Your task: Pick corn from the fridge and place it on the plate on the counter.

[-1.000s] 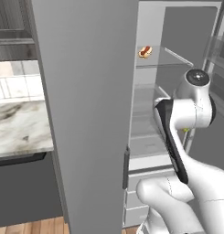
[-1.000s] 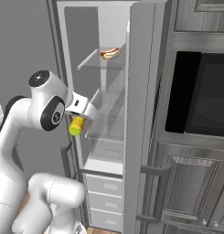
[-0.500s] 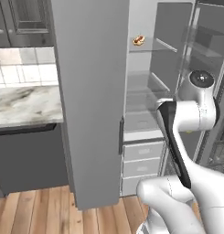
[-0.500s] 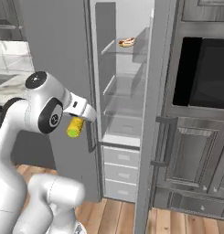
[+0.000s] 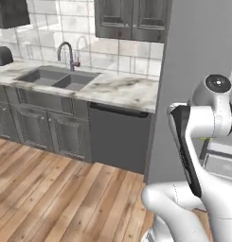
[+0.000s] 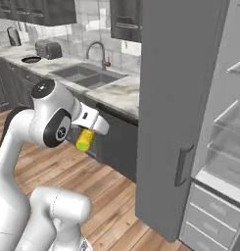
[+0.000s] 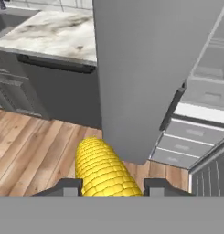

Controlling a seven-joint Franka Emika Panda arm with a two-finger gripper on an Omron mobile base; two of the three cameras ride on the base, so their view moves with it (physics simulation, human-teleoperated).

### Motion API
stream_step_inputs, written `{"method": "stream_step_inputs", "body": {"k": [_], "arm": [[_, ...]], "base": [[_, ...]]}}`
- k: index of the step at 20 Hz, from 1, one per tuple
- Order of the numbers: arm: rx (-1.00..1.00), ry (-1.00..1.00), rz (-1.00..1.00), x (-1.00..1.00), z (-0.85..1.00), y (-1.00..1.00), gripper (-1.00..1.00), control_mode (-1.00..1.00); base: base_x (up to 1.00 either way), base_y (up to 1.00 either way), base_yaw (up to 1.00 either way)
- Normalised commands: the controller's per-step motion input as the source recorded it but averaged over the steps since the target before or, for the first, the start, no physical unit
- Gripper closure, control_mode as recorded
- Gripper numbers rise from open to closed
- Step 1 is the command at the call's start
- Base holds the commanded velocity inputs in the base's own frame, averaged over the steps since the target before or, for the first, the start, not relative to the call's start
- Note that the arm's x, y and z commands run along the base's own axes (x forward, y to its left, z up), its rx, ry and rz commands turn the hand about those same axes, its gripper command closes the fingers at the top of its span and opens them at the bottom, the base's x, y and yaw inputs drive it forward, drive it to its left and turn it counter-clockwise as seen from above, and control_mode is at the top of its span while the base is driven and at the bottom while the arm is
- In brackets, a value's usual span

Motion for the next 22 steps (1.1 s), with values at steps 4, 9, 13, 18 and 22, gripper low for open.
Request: {"method": "stream_step_inputs", "body": {"k": [4, 9, 13, 18, 22], "arm": [[0.0, 0.0, 0.0, 0.0, 0.0, 0.0, 1.0, 1.0], [0.0, 0.0, 0.0, 0.0, 0.0, 0.0, 1.0, 1.0], [0.0, 0.0, 0.0, 0.0, 0.0, 0.0, 1.0, 1.0], [0.0, 0.0, 0.0, 0.0, 0.0, 0.0, 1.0, 1.0], [0.0, 0.0, 0.0, 0.0, 0.0, 0.0, 1.0, 1.0]], "base": [[-0.12, 0.6, 0.92], [0.43, 0.42, 0.73], [1.0, 0.2, 0.27], [1.0, 0.22, 0.11], [1.0, 0.21, 0.0]]}}
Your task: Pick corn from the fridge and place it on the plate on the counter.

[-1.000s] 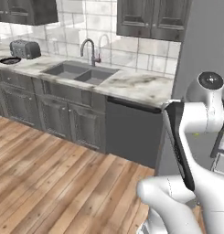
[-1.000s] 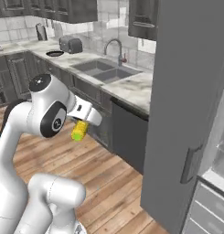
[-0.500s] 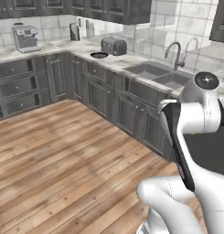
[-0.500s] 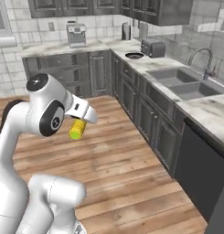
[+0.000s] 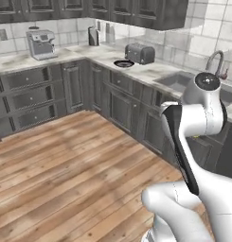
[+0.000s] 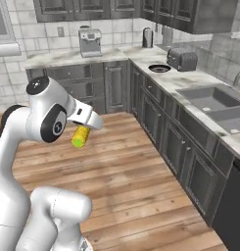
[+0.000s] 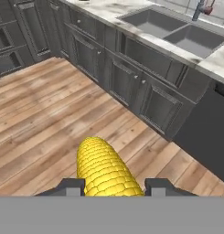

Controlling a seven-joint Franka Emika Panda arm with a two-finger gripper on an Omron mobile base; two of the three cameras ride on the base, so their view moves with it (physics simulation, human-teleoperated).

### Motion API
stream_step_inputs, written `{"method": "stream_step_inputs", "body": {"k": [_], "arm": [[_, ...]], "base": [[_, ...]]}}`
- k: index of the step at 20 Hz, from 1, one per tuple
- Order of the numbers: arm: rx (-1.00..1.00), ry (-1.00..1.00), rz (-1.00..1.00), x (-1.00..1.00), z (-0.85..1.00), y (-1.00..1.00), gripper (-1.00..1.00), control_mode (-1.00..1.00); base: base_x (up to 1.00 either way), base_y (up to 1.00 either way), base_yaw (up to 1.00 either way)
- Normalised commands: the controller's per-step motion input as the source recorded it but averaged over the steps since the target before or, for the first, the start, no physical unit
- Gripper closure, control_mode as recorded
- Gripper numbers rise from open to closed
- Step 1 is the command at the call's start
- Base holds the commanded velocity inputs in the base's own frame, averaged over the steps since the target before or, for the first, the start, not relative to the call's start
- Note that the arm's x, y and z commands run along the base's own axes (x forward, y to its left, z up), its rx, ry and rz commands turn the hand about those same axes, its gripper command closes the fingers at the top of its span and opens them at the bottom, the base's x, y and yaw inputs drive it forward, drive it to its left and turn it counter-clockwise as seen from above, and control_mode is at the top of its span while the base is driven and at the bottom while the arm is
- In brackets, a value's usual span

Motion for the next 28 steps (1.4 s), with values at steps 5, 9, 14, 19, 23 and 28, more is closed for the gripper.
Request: {"method": "stream_step_inputs", "body": {"k": [5, 9, 14, 19, 23, 28], "arm": [[0.0, 0.0, 0.0, 0.0, 0.0, 0.0, 1.0, 1.0], [0.0, 0.0, 0.0, 0.0, 0.0, 0.0, 1.0, 1.0], [0.0, 0.0, 0.0, 0.0, 0.0, 0.0, 1.0, 1.0], [0.0, 0.0, 0.0, 0.0, 0.0, 0.0, 1.0, 1.0], [0.0, 0.0, 0.0, 0.0, 0.0, 0.0, 1.0, 1.0], [0.0, 0.0, 0.0, 0.0, 0.0, 0.0, 1.0, 1.0]], "base": [[1.0, 0.09, -0.04], [1.0, 0.1, -0.15], [1.0, 0.27, -0.26], [1.0, 0.3, -0.29], [1.0, 0.23, -0.31], [1.0, 0.23, -0.37]]}}
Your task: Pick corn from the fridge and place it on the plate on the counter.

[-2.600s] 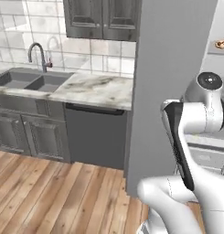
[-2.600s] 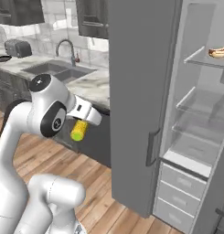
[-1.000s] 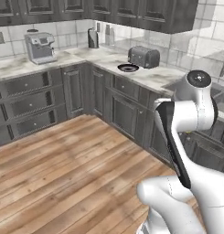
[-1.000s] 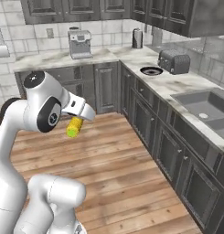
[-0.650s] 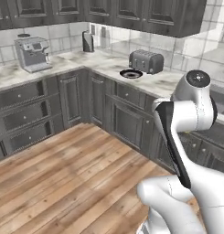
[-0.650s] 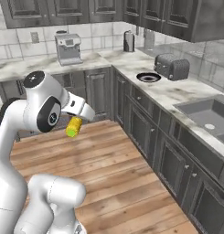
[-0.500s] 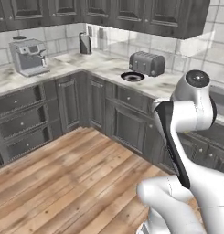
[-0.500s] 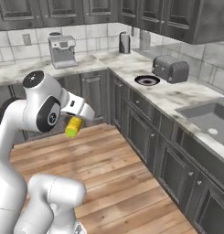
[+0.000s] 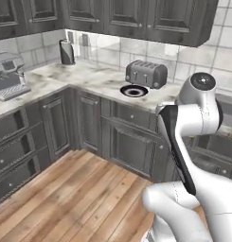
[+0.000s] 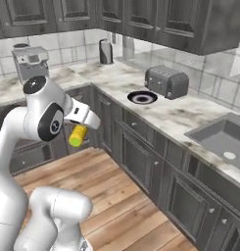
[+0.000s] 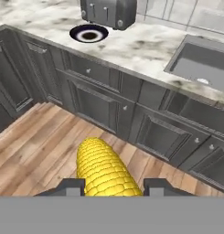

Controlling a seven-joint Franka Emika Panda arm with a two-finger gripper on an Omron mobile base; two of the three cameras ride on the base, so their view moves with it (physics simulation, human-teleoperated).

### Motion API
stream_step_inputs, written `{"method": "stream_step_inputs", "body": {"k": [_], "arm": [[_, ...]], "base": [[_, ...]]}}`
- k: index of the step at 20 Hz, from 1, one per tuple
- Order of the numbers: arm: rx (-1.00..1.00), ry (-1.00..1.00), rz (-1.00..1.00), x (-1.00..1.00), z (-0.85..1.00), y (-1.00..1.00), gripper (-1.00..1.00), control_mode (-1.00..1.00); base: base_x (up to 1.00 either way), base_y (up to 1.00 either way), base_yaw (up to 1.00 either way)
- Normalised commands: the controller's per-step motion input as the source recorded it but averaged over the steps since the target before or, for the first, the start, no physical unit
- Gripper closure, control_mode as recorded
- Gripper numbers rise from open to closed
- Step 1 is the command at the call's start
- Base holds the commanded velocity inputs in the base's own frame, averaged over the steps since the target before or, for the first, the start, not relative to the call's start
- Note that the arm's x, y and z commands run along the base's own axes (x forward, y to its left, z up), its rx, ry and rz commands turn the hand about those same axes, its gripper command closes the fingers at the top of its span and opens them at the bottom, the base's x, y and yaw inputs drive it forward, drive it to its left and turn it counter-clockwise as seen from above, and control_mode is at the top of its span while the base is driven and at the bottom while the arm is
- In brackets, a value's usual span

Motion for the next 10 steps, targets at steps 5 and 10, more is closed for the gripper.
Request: {"method": "stream_step_inputs", "body": {"k": [5, 10], "arm": [[0.0, 0.0, 0.0, 0.0, 0.0, 0.0, 1.0, 1.0], [0.0, 0.0, 0.0, 0.0, 0.0, 0.0, 1.0, 1.0]], "base": [[1.0, 0.3, -0.41], [1.0, 0.55, -0.47]]}}
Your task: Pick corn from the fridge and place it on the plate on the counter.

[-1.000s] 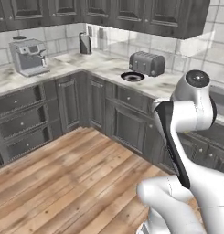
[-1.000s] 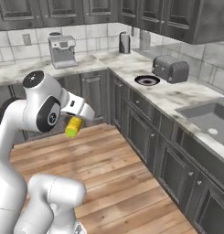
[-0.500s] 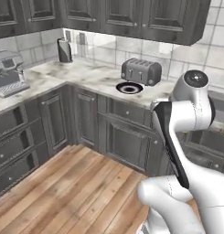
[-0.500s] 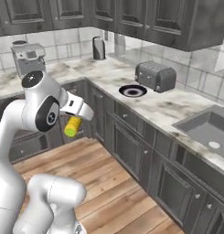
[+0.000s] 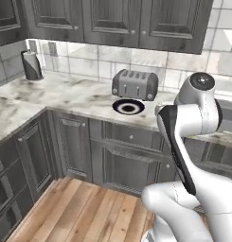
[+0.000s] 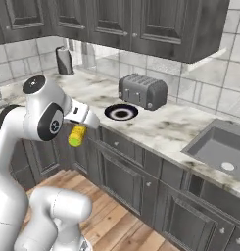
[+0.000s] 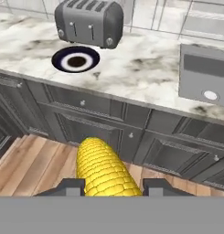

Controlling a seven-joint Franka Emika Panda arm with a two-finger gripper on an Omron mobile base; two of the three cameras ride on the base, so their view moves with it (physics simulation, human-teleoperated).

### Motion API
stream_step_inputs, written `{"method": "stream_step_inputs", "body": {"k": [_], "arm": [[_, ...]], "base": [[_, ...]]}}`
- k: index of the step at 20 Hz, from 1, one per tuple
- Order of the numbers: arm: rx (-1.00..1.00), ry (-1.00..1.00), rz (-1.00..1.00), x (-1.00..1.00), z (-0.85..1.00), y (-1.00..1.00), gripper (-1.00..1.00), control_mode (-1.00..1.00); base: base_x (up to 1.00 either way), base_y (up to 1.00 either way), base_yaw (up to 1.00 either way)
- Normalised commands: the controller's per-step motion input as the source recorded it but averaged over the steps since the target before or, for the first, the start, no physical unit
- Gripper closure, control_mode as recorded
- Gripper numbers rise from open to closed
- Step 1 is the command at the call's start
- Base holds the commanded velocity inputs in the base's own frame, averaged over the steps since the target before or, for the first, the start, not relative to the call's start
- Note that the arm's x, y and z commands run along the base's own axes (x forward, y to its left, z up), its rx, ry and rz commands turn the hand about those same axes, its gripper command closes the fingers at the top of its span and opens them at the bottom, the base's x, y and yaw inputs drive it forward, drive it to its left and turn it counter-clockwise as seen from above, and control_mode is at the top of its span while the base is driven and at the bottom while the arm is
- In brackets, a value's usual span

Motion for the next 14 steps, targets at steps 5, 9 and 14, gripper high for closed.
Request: {"method": "stream_step_inputs", "body": {"k": [5, 9, 14], "arm": [[0.0, 0.0, 0.0, 0.0, 0.0, 0.0, 1.0, 1.0], [0.0, 0.0, 0.0, 0.0, 0.0, 0.0, 1.0, 1.0], [0.0, 0.0, 0.0, 0.0, 0.0, 0.0, 1.0, 1.0]], "base": [[0.96, 0.69, -0.53], [0.9, 0.72, -0.55], [0.89, 0.75, -0.57]]}}
